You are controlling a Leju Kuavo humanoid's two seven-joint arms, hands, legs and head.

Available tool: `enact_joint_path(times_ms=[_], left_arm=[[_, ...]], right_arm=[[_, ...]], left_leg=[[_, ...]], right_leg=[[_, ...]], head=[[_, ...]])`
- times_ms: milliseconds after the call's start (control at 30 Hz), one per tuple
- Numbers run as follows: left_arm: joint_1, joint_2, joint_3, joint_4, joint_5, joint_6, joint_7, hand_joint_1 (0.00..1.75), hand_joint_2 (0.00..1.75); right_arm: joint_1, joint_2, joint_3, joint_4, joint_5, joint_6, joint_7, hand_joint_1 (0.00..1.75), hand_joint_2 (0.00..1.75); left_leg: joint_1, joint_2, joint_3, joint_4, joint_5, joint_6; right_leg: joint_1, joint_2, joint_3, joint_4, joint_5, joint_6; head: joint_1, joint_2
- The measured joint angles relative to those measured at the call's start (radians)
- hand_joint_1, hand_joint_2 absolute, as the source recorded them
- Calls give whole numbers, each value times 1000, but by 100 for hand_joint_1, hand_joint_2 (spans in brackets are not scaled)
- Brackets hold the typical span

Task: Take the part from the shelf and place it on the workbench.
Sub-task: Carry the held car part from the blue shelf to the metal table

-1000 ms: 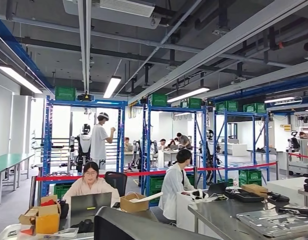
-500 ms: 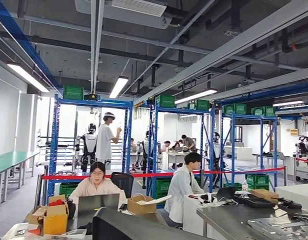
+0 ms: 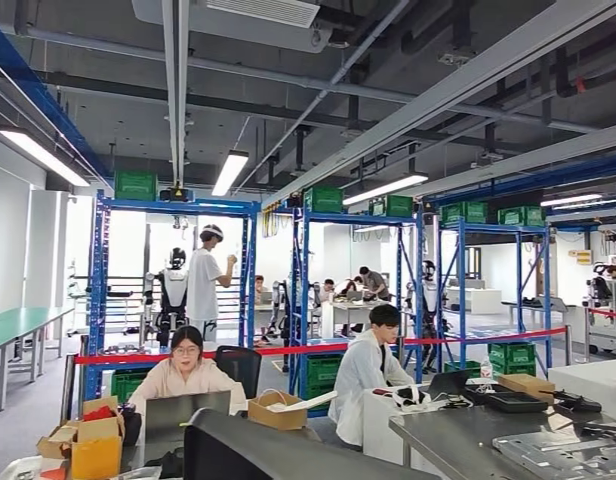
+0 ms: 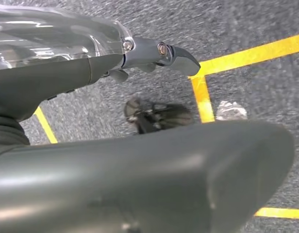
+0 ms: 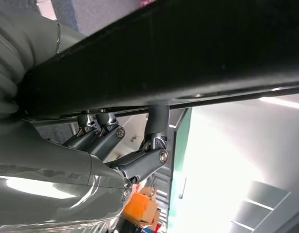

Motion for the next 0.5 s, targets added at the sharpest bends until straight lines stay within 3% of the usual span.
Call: enact_joint_path(times_ms=[33,67,133,200,267,333,400,433,467,500], left_arm=[[2,0,-1,0,2,0,0,0,175],[1,0,-1,0,3,0,0,0,175],[-2,0,-3,0,5,0,-1,0,175],[-3,1,-3,0,7,0,-1,0,175],[-1,2,-3,0,7,0,-2,0,175],[-2,4,-3,0,7,0,-2,0,175],[-2,6,-3,0,7,1,-2,0,175],[-2,7,-3,0,8,1,-1,0,175],[-1,7,-3,0,8,2,0,0,175],[-1,7,-3,0,9,4,1,0,175]], right_arm=[[3,1,0,1,0,0,0,175,175],[2,2,0,1,0,0,0,175,175],[-1,4,0,1,0,0,0,175,175],[-2,5,0,0,1,0,1,175,175],[-3,5,0,0,1,0,0,175,175],[-4,5,0,0,1,0,0,175,175],[-2,5,0,1,1,0,0,175,175],[1,5,0,1,1,0,0,175,175],[2,5,0,1,1,0,0,175,175],[3,5,0,1,1,0,0,175,175]], left_leg=[[8,3,-11,-11,30,-12],[11,4,17,-80,63,-15],[6,6,41,-127,62,-1],[0,5,45,-131,52,21],[0,4,52,-133,45,33],[-1,4,64,-134,36,44],[-5,4,75,-134,26,50],[-8,3,82,-134,20,52],[-11,1,91,-134,14,52],[-13,0,101,-134,7,53]], right_leg=[[-4,0,16,3,-17,8],[-6,1,24,10,-29,17],[-5,2,26,17,-42,30],[-7,2,27,18,-50,37],[-10,1,19,45,-68,44],[-11,1,-35,152,-110,48],[-11,1,-122,291,-148,46],[-10,1,-154,328,-145,43],[-8,2,-167,323,-120,38],[-5,3,-160,279,-75,31]], head=[[0,0],[0,0],[-1,0],[-2,0],[-2,0],[-2,0],[-2,0],[-2,0],[-2,0],[-2,0]])
